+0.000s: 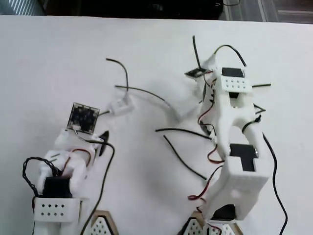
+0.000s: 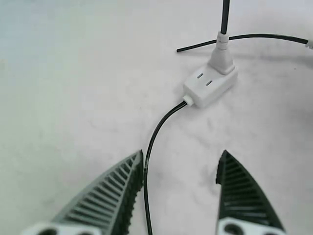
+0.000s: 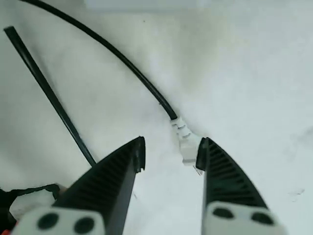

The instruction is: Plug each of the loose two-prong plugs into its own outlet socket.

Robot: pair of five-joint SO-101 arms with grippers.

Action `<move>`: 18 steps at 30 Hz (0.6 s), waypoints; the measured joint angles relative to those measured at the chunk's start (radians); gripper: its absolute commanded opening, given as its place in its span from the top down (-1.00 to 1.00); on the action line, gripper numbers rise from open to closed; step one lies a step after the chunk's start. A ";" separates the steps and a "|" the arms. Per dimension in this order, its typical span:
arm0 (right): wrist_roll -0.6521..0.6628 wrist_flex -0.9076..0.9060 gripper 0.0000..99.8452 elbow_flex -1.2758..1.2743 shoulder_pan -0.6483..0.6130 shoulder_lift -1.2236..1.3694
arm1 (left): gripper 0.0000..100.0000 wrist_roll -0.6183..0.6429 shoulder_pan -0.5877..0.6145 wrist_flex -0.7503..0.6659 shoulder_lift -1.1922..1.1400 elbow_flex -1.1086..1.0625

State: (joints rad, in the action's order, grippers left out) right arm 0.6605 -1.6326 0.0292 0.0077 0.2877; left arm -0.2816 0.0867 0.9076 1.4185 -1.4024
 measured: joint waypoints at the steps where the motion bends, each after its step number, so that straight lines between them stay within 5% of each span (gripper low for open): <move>1: 0.003 -0.012 0.69 0.000 0.000 -0.025 | 0.51 0.000 0.000 0.000 0.000 0.000; 11: 0.311 0.008 0.62 -0.259 0.097 -0.241 | 0.51 0.000 0.000 0.000 0.000 0.000; 18: 0.353 0.198 0.62 -0.532 0.092 -0.407 | 0.51 0.000 0.000 0.000 0.000 0.000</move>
State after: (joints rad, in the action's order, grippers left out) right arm 1.0134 -1.4346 -0.5033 0.0997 -0.1189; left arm -0.2816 0.0867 0.9076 1.4185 -1.4024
